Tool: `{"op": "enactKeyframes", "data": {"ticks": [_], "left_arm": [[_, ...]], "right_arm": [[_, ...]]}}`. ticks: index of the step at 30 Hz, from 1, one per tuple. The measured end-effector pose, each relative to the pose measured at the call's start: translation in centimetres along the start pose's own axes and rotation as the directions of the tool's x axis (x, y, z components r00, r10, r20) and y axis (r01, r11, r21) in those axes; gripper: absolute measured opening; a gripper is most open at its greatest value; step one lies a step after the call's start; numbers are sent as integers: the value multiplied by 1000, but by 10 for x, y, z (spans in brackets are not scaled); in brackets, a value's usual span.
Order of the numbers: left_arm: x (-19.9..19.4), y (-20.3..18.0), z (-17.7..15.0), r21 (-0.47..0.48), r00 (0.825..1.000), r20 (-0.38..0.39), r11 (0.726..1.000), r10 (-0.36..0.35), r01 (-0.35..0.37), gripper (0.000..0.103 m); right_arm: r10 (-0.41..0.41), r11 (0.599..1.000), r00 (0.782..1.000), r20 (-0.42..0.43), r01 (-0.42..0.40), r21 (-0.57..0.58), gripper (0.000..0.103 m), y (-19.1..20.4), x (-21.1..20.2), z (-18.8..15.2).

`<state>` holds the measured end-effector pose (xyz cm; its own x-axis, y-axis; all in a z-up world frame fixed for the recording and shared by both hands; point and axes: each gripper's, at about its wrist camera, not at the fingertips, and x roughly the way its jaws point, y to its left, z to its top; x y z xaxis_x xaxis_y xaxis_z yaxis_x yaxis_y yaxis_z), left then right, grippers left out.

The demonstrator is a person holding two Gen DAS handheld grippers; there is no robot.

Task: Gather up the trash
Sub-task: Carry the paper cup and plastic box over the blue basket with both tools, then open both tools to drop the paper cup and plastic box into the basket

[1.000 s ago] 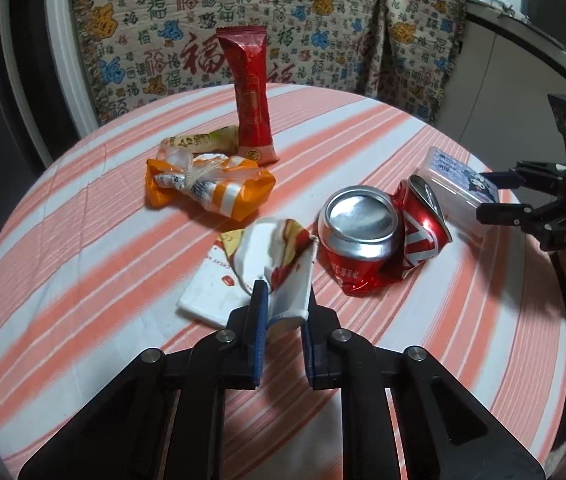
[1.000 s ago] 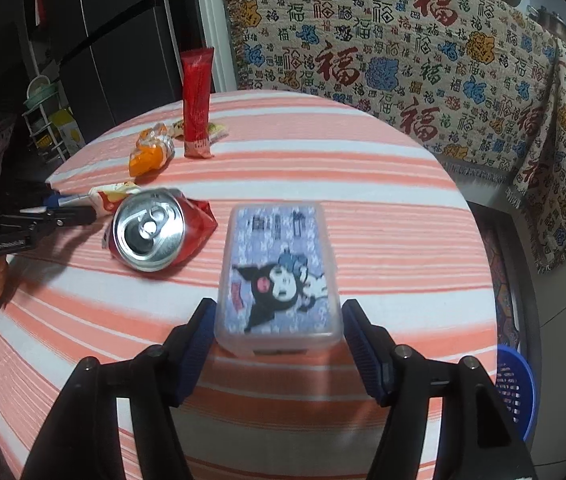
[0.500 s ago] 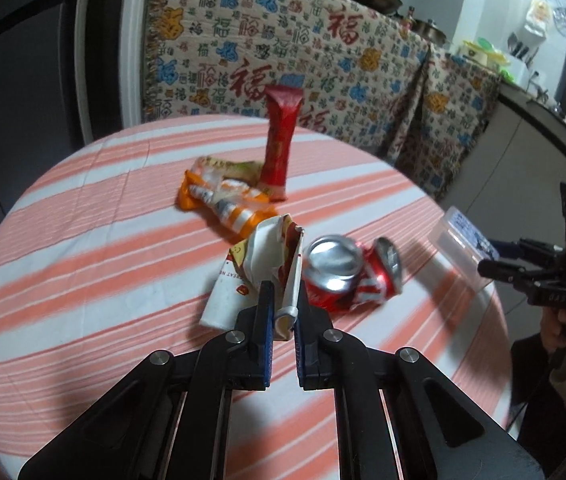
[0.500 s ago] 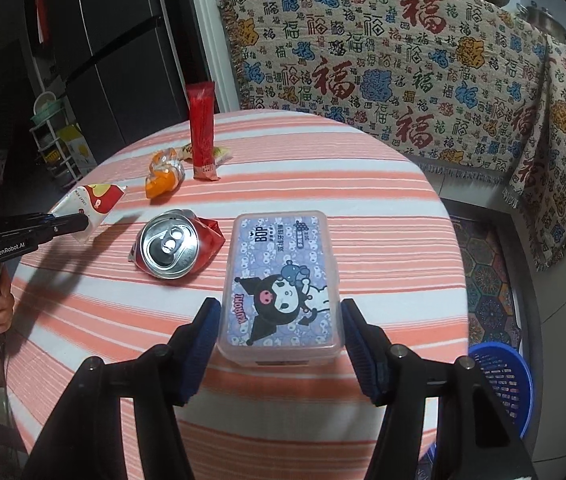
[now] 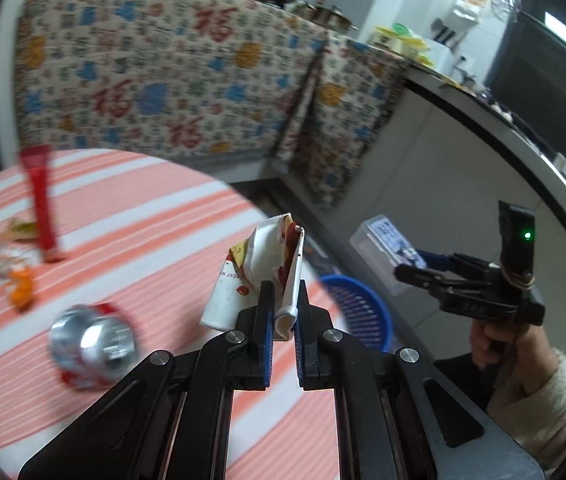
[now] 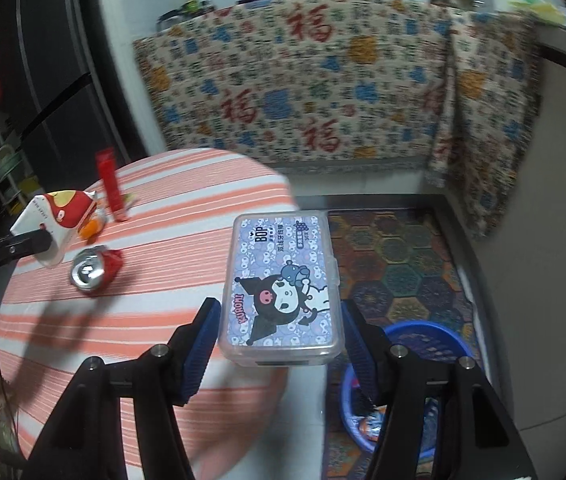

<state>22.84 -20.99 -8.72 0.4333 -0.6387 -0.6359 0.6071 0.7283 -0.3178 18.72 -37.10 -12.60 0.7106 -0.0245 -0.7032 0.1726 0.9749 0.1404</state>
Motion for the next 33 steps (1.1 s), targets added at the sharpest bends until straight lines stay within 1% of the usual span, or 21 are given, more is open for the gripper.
{"op": "enactKeyframes", "data": {"ticks": [3, 6, 10, 14, 17, 21, 25, 29, 30, 31, 32, 33], "left_arm": [[39, -41, 10, 35, 998, -42, 998, -45, 46, 7], [76, -71, 15, 34, 992, -87, 995, -89, 92, 7], [126, -103, 14, 14, 981, -146, 991, -129, 133, 7], [171, -125, 9, 1, 968, -202, 989, -147, 150, 7], [199, -131, 2, -28, 960, -234, 988, -155, 153, 7], [228, -131, -5, -68, 949, -268, 986, -167, 155, 7], [255, -132, -8, -89, 936, -301, 983, -179, 160, 8], [279, -135, -10, -95, 929, -324, 983, -178, 156, 8], [284, -135, -11, -98, 928, -328, 983, -179, 155, 10], [290, -135, -12, -108, 925, -332, 981, -188, 161, 27], [296, -135, -13, -121, 920, -333, 977, -204, 173, 39], [300, -135, -13, -133, 920, -329, 975, -215, 180, 63]], "right_arm": [[-56, 998, 998, -1, 56, 43, 62, -36, -8, -6], [-102, 991, 995, -11, 102, 85, 62, -71, -13, -14], [-148, 978, 988, -35, 151, 146, 62, -113, -12, -33], [-188, 963, 980, -63, 196, 184, 62, -147, -2, -54], [-189, 955, 976, -106, 208, 212, 62, -170, 12, -70], [-174, 945, 972, -158, 210, 251, 62, -192, 31, -82], [-163, 937, 971, -177, 209, 279, 62, -206, 43, -91], [-159, 937, 970, -185, 207, 281, 62, -214, 52, -99], [-158, 938, 970, -186, 206, 278, 62, -215, 56, -101], [-157, 939, 970, -186, 205, 275, 62, -217, 59, -102], [-155, 941, 971, -183, 201, 271, 63, -219, 63, -105], [-143, 945, 973, -183, 190, 268, 63, -220, 68, -106]]}}
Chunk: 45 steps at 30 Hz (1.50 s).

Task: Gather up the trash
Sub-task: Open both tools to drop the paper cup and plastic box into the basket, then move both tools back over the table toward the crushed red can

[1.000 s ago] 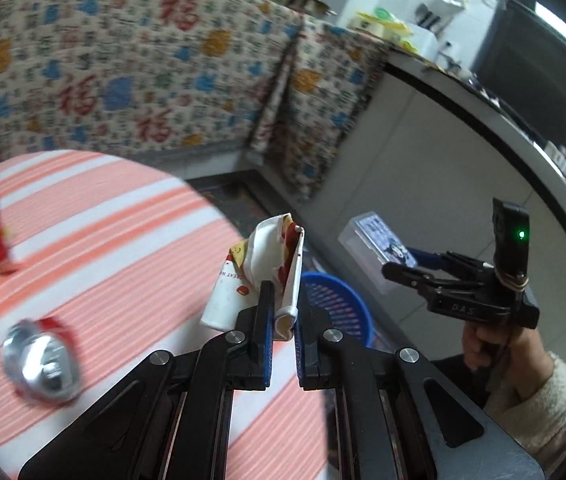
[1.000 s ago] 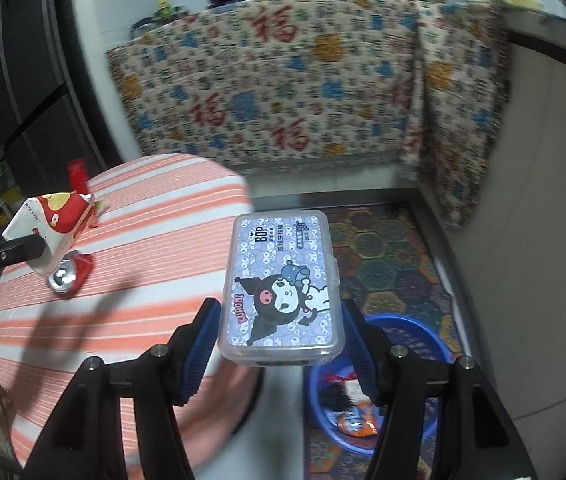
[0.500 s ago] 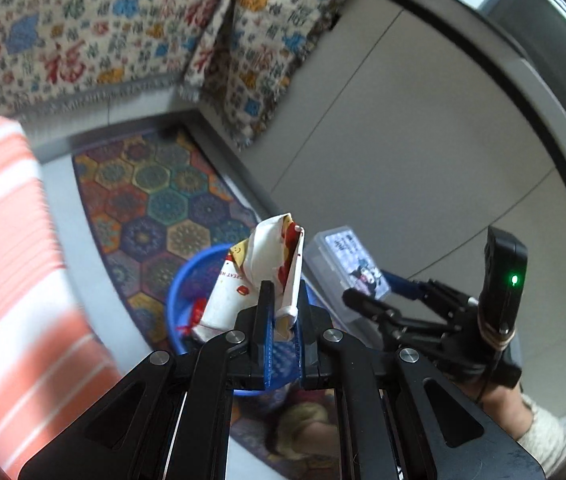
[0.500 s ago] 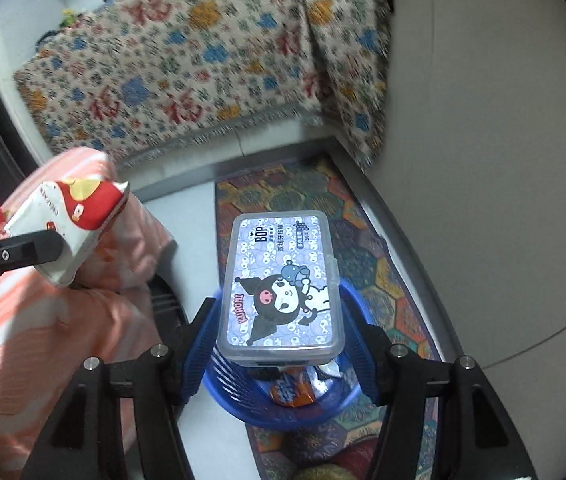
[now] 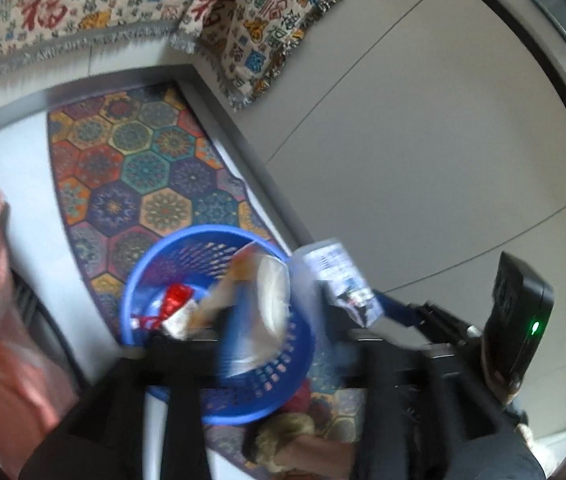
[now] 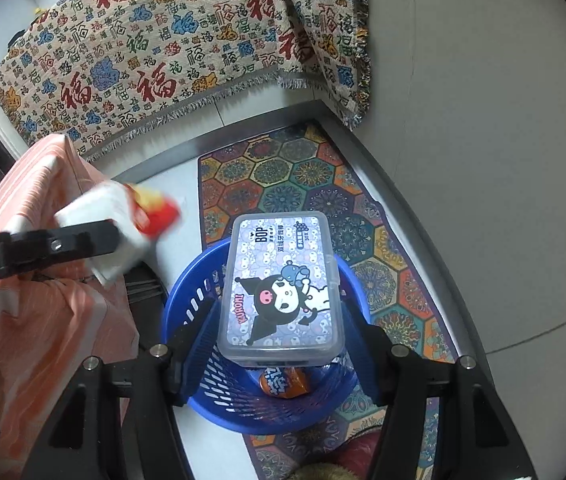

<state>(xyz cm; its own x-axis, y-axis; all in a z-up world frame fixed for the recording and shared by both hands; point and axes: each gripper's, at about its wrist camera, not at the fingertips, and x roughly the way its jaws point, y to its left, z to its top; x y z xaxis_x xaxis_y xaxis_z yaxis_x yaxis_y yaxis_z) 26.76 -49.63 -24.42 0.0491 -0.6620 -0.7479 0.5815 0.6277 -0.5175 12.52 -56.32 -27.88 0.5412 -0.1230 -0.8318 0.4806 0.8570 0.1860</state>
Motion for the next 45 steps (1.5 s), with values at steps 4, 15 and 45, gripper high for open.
{"op": "enactKeyframes", "data": {"ticks": [4, 15, 45], "left_arm": [[7, -4, 2, 9, 1000, 10, 1000, 11, -11, 72], [-130, -59, -37, 145, 956, 281, 980, 88, -133, 96], [-377, 271, -196, -524, 645, 142, 610, 751, -594, 97]], "right_arm": [[-8, 1000, 1000, 0, 8, -12, 65, -3, 7, -2], [-99, 992, 964, 248, 114, -46, 73, 30, -70, 18], [384, 754, 921, -73, -358, -551, 78, 422, -64, -45]]}}
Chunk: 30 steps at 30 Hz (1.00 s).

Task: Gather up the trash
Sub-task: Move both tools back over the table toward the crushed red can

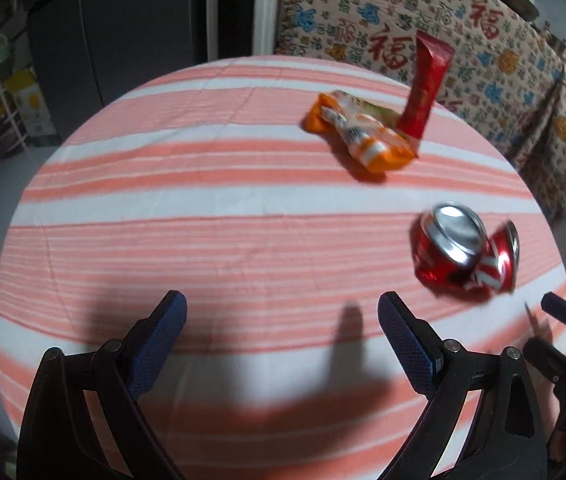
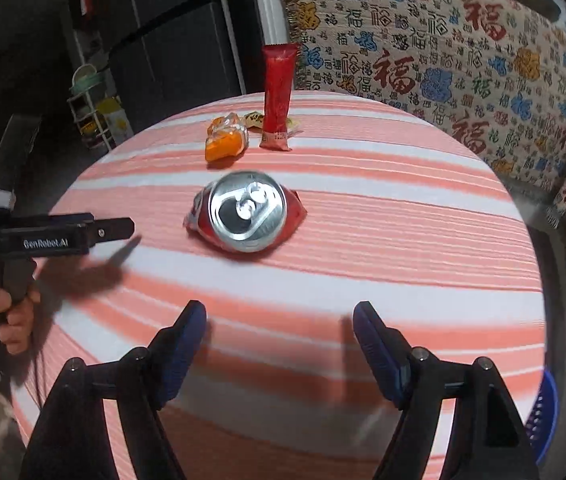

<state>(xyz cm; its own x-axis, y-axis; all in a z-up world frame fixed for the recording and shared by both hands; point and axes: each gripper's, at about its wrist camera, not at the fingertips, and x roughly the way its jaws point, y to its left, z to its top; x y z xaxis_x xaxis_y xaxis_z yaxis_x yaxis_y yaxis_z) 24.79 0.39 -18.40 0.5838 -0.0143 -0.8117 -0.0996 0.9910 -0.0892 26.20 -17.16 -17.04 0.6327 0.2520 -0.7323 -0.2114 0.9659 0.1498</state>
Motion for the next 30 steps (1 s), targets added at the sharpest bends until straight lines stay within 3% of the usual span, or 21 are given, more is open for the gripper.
{"op": "enactKeyframes", "data": {"ticks": [5, 7, 9, 16, 19, 25, 30], "left_arm": [[10, 12, 5, -25, 1000, -11, 1000, -17, 16, 97], [12, 15, 7, -30, 1000, -10, 999, -18, 18, 97], [12, 17, 10, -32, 999, -7, 999, -33, 33, 97], [24, 22, 26, -24, 999, 23, 999, -38, 38, 98], [29, 20, 42, -39, 995, 29, 994, -99, 100, 98], [43, -2, 79, -36, 966, 56, 967, -251, 254, 98], [70, -29, 105, -31, 971, 6, 971, -239, 239, 98]], "right_arm": [[-15, 996, 1000, 17, 17, -89, 79, 25, 11, 16], [-30, 991, 999, 19, 32, -127, 86, 34, 16, 23], [-29, 991, 1000, -3, 28, -132, 87, 36, 23, 26], [40, 995, 999, -24, -37, 96, 90, 24, 28, 24], [10, 989, 1000, 18, -13, 150, 103, 26, 28, 30], [-34, 952, 999, 32, 23, 305, 103, 13, 38, 38], [-23, 935, 1000, 9, 19, 353, 103, 6, 44, 39]]}}
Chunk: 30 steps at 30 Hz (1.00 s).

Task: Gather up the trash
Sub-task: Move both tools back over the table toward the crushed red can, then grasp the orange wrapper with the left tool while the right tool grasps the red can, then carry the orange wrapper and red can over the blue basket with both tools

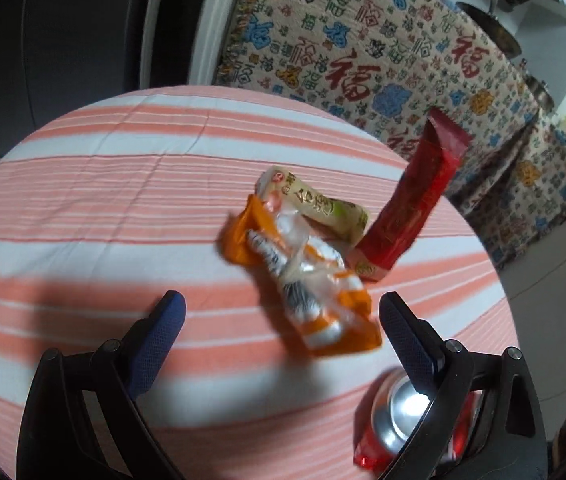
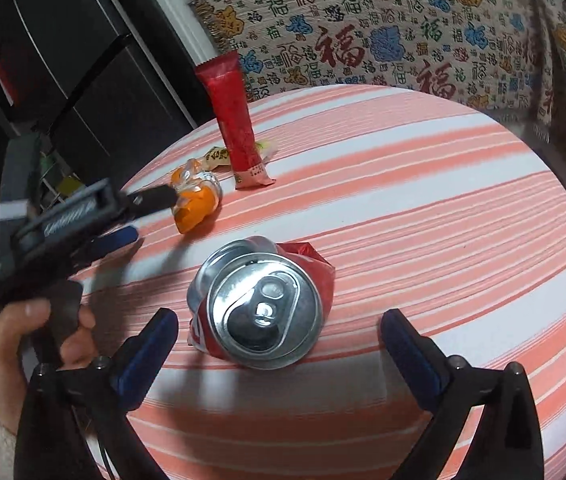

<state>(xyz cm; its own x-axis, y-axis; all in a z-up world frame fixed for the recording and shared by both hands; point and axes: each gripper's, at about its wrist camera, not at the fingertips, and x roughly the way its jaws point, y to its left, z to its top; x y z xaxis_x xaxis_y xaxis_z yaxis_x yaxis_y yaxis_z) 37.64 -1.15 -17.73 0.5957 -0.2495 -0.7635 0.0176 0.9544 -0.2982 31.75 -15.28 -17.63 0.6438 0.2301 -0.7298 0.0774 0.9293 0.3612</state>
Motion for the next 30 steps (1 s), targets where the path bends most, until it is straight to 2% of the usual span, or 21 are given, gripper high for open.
{"op": "enactKeyframes", "data": {"ticks": [1, 3, 4, 5, 6, 7, 9, 19, 23, 30], "left_arm": [[8, -3, 3, 2, 1000, -13, 1000, 20, -20, 97], [18, -5, 6, 5, 1000, -19, 1000, 16, -16, 96], [17, -7, 6, 17, 1000, -7, 1000, 26, -26, 82], [16, -9, 6, 25, 1000, -5, 1000, 12, -12, 70], [15, -9, 4, 31, 1000, -13, 999, -7, 8, 40], [15, -8, 1, 37, 999, -27, 999, -19, 20, 32], [8, -5, -5, 44, 999, -26, 998, -31, 32, 31], [-63, 10, -71, 104, 995, -45, 990, -91, 95, 30], [-82, 0, -92, 121, 995, -35, 988, -95, 98, 30], [-89, -34, -107, 162, 994, -31, 981, -106, 110, 30]], "right_arm": [[-3, 1000, 1000, -2, 3, 6, 103, -1, 0, 0], [1, 1000, 1000, -7, 0, 30, 102, -4, 2, 0], [3, 999, 1000, 0, -3, 42, 92, -6, 0, 0], [15, 998, 1000, 12, -16, 52, 75, -7, -1, 1], [39, 997, 999, 20, -40, 62, 66, -9, -3, 2], [49, 997, 998, 29, -51, 62, 63, -9, -7, 5], [25, 999, 999, 34, -26, 29, 62, -7, -11, 7], [64, 997, 998, 27, -62, -53, 62, -34, -39, -2], [52, 996, 998, 36, -49, -68, 62, -43, -49, -5], [33, 995, 997, 70, -26, -94, 62, -53, -72, -8]]}}
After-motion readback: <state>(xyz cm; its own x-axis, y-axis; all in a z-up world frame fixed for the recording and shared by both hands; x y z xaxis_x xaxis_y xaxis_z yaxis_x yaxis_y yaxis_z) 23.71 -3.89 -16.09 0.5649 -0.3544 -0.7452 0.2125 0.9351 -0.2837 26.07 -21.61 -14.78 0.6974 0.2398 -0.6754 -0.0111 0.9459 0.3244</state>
